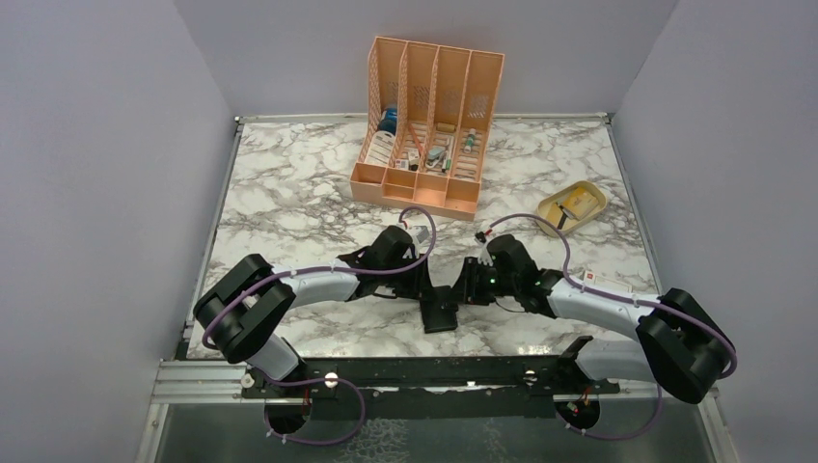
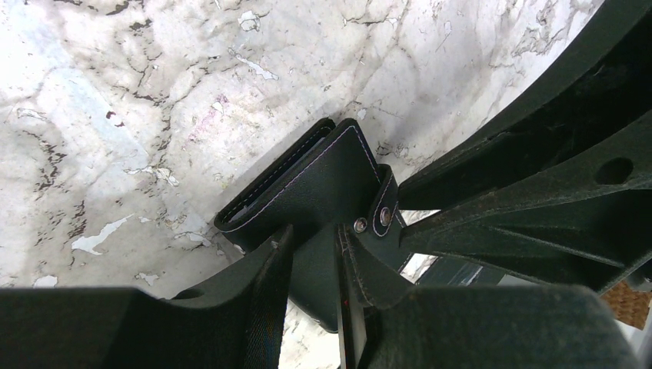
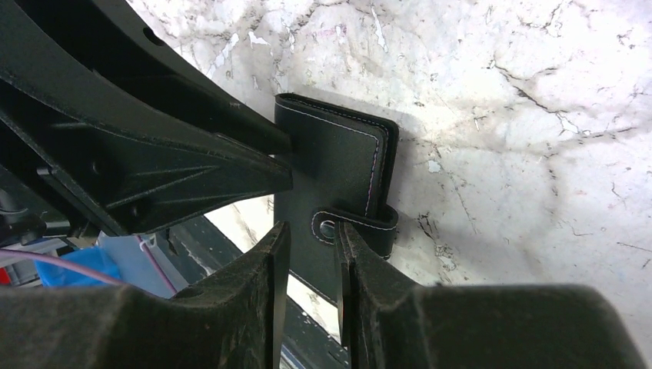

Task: Put the credit cards into the card holder
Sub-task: Close the card holder at the center of the board.

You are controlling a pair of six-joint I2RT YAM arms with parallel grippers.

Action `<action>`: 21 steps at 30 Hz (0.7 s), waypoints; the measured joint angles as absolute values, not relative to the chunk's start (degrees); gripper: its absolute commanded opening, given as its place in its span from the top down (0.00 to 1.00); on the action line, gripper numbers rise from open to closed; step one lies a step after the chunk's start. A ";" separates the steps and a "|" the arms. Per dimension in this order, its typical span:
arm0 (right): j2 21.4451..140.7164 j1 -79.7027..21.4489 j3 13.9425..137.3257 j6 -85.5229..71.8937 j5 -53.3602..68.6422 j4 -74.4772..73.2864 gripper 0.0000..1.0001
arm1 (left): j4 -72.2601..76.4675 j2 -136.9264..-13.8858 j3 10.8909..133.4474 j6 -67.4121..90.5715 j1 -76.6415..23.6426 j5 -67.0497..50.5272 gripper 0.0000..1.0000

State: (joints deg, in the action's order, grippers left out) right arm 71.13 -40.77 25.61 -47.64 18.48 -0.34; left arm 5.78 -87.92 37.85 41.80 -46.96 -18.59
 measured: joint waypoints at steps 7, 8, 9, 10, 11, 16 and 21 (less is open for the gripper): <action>72.03 -40.77 25.21 -47.68 18.65 0.45 0.73 | 5.76 -87.92 37.85 41.80 -46.96 -18.57 0.70; 72.36 -40.77 25.04 -47.72 18.81 0.80 0.73 | 5.76 -87.92 37.85 41.80 -46.96 -18.57 0.71; 72.75 -40.77 24.71 -47.77 18.96 1.37 0.72 | 5.76 -87.92 37.85 41.80 -46.96 -18.57 0.71; 73.06 -40.77 24.38 -47.88 19.03 1.85 0.73 | 5.76 -87.92 37.85 41.80 -46.98 -18.59 0.71; 73.25 -40.77 24.14 -47.97 19.11 2.26 0.73 | 5.76 -87.92 37.85 41.80 -47.00 -18.59 0.71; 74.48 -40.73 23.83 -48.23 19.97 4.38 0.73 | 5.76 -87.92 37.85 41.80 -47.00 -18.57 0.71; 75.13 -40.29 23.49 -48.84 21.19 6.07 0.73 | 5.72 -87.92 37.85 41.82 -47.00 -18.57 0.71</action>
State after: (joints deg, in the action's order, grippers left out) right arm 75.13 -40.29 23.49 -48.84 21.19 6.07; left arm 5.72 -87.92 37.85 41.82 -47.00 -18.57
